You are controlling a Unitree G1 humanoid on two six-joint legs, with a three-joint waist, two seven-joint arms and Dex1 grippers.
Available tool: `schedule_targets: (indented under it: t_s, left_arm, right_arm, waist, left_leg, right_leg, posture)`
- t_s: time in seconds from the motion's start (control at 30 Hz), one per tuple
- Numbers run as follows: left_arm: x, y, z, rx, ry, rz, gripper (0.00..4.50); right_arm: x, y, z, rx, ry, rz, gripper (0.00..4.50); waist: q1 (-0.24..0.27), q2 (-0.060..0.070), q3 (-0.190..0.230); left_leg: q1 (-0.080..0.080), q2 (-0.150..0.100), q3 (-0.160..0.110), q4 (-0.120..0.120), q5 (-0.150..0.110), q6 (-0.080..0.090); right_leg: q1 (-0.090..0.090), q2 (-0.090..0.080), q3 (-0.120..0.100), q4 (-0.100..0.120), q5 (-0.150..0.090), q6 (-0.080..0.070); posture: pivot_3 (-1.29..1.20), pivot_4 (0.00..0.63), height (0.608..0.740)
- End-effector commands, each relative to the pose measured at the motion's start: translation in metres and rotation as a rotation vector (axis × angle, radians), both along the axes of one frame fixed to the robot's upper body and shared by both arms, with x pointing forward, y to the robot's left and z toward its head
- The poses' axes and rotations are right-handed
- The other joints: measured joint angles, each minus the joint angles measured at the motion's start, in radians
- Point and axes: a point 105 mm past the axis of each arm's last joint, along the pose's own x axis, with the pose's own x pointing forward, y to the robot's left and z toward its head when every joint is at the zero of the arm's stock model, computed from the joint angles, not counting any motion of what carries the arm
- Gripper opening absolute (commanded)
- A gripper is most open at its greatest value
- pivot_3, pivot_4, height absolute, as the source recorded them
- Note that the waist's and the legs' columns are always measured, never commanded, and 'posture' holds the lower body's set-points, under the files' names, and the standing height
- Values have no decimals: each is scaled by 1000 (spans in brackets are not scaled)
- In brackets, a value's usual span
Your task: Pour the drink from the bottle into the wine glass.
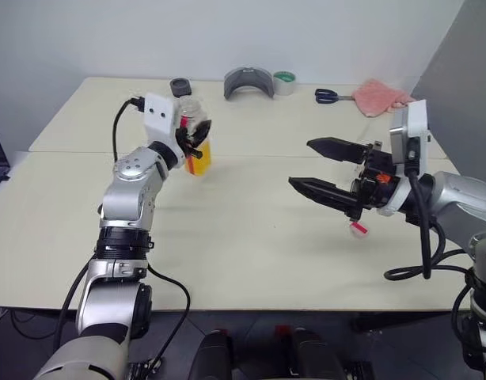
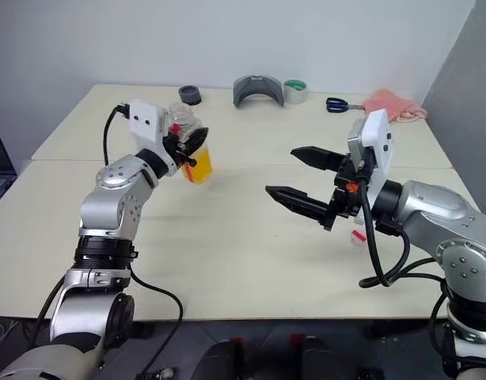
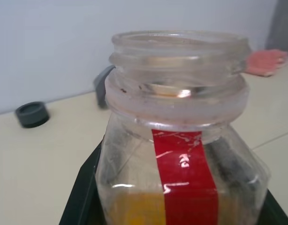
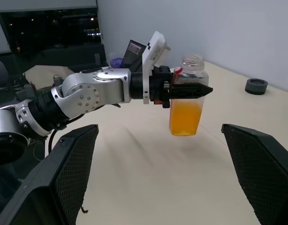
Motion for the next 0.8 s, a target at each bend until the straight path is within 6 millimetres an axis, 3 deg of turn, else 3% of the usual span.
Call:
schedule_targets:
  t_s: [0.03,0.23,0.8]
  left_arm:
    - [4,25,12,-29,-88,172,1772]
    - [5,50,1,-25,-103,288,1772]
    - [10,54,-28,-106,-59,236,1772]
  right_arm:
    - [-1,9,11,26,-55,46,4488]
    - [-2,14,11,30,-52,82,4488]
    - [4,20,12,38,-58,79,4488]
  waist:
    - [0,0,0]
    - [0,0,0]
    - [0,0,0]
  left_leg:
    - [0,0,0,0,0,0]
    - [-1,0,0,0,0,0]
    - [-1,0,1,0,0,0]
  right_leg:
    - [0,0,0,0,0,0]
    - [0,0,0,0,0,0]
    - [0,-1,-1,1,0,0]
  posture:
    - [0,150,740]
    - [0,150,740]
    - [0,150,740]
